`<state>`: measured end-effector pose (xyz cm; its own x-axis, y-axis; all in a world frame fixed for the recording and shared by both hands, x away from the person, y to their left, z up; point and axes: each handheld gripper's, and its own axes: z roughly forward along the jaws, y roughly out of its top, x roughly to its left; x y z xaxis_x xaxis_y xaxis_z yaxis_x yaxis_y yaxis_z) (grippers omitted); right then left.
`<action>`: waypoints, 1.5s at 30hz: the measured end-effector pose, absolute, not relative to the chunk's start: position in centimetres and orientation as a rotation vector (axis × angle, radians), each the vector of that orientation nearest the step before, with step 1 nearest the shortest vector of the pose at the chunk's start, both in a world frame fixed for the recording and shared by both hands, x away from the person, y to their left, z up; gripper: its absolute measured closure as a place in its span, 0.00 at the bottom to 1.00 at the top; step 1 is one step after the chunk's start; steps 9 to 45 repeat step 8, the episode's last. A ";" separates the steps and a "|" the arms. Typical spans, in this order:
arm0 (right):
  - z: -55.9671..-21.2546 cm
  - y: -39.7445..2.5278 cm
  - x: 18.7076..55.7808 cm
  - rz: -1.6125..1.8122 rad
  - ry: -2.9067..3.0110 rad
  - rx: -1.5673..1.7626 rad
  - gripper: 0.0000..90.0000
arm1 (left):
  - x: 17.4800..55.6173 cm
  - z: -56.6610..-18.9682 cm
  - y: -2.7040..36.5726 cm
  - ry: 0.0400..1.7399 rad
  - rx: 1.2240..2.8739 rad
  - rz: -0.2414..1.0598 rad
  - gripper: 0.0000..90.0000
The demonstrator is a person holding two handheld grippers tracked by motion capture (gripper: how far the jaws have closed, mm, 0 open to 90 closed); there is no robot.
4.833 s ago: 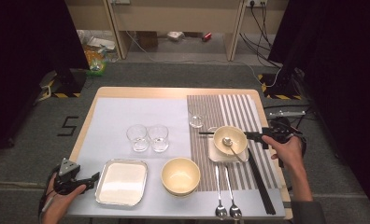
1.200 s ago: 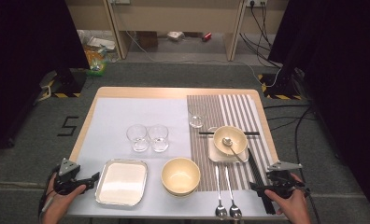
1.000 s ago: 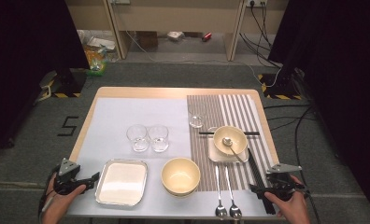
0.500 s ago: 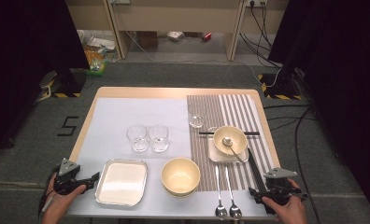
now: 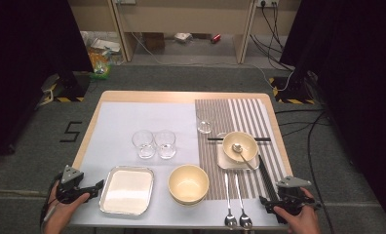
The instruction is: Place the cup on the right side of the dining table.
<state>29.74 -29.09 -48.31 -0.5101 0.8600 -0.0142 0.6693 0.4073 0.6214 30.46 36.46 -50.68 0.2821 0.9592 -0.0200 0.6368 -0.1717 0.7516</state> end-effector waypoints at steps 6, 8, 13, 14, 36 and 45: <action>-48.4 -29.1 29.7 0.811 2.336 1.322 0.16 | 30.5 -50.7 36.5 1.432 1.895 0.626 0.16; -48.4 -29.1 29.7 0.812 2.336 1.322 0.16 | 30.5 -50.7 36.5 1.431 1.896 0.627 0.16; -48.4 -29.1 29.7 0.812 2.336 1.322 0.16 | 30.5 -50.7 36.5 1.431 1.896 0.627 0.16; -48.4 -29.1 29.7 0.812 2.336 1.322 0.16 | 30.5 -50.7 36.5 1.431 1.896 0.627 0.16; -48.4 -29.1 29.7 0.812 2.336 1.322 0.16 | 30.5 -50.7 36.5 1.431 1.896 0.627 0.16; -48.4 -29.1 29.7 0.812 2.336 1.322 0.16 | 30.5 -50.7 36.5 1.431 1.896 0.627 0.16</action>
